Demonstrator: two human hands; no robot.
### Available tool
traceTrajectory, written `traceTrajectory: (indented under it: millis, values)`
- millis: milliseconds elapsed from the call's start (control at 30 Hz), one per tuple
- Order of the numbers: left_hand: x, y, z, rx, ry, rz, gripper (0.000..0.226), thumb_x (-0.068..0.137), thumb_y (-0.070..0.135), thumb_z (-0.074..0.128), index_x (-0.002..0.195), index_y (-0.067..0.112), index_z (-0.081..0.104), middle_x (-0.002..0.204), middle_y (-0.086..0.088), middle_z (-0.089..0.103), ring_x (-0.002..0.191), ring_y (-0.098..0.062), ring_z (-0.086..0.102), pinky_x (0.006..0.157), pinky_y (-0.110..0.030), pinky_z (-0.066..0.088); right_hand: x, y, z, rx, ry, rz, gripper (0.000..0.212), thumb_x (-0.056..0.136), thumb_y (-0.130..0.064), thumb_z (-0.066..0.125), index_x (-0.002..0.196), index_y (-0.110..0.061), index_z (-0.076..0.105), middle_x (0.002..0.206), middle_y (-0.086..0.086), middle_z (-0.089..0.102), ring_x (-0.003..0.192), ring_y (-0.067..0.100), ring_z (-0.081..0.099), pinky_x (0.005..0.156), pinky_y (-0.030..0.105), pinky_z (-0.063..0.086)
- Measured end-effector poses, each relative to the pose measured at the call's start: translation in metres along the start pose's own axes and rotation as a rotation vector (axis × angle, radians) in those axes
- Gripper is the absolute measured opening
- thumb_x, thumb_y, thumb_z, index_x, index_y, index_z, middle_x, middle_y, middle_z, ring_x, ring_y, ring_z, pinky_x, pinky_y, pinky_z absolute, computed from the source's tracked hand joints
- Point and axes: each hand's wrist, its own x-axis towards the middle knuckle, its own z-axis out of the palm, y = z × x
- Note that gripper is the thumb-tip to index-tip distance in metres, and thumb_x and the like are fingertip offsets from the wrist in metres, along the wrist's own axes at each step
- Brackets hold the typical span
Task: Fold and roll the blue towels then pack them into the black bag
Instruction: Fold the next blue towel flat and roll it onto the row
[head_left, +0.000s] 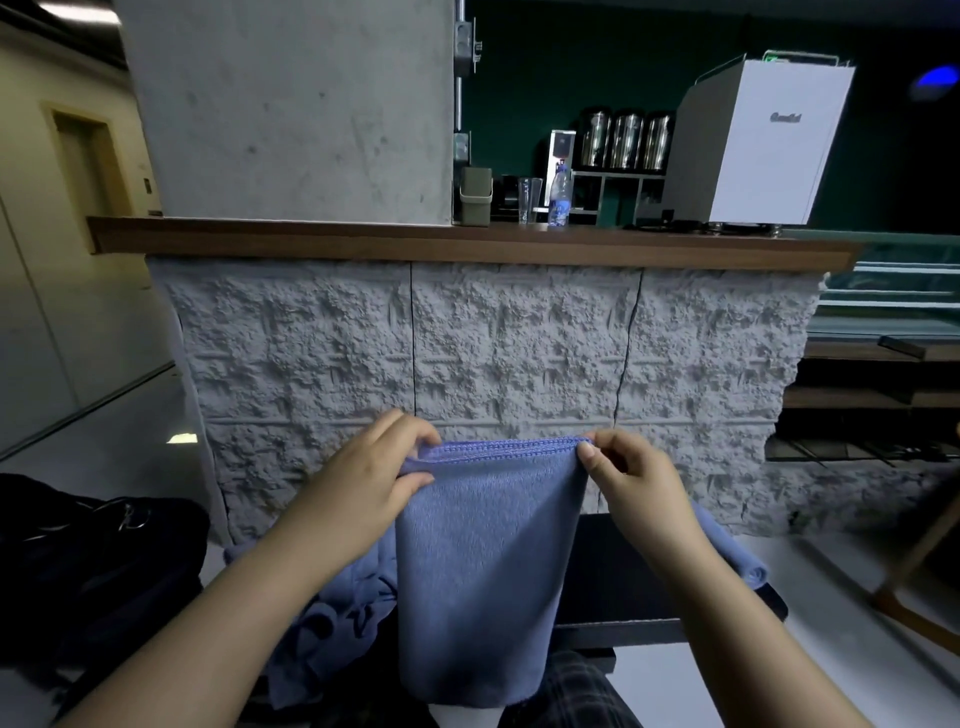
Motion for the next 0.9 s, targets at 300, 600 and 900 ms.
traceTrajectory:
  millis: [300,600,900]
  values:
    - [-0.006,-0.026,0.042,0.018,-0.011,-0.328,0.047,0.081,0.018,0.070,0.125,0.014,0.053,0.113,0.000,0.044,0.106,-0.015,0.050,0.089,-0.018,0.032,-0.012,0.032,0.026,0.001,0.000,0.100,0.016,0.093,-0.020,0.057,0.078,-0.025,0.056,0.057,-0.009,0.046,0.052,0.003,0.039,0.055,0.023,0.034]
    - [-0.011,-0.059,0.080,-0.134,-0.026,-0.490,0.033,0.065,0.024,0.082,0.056,0.030,0.052,0.050,0.005,0.046,0.050,-0.011,0.043,0.049,-0.024,0.032,-0.006,0.060,0.047,0.180,-0.032,0.308,0.013,0.096,-0.013,0.051,0.085,-0.016,0.055,0.050,0.002,0.060,0.043,0.011,0.052,0.045,0.023,0.044]
    - [-0.004,-0.102,0.154,-0.849,0.008,-0.929,0.015,0.095,0.004,0.046,0.088,0.017,0.047,0.060,-0.005,0.069,0.047,-0.015,0.063,0.044,-0.021,0.044,0.017,0.119,0.086,0.248,-0.022,0.411,0.009,0.095,-0.014,0.051,0.090,-0.016,0.058,0.080,0.004,0.074,0.079,0.013,0.070,0.066,0.026,0.052]
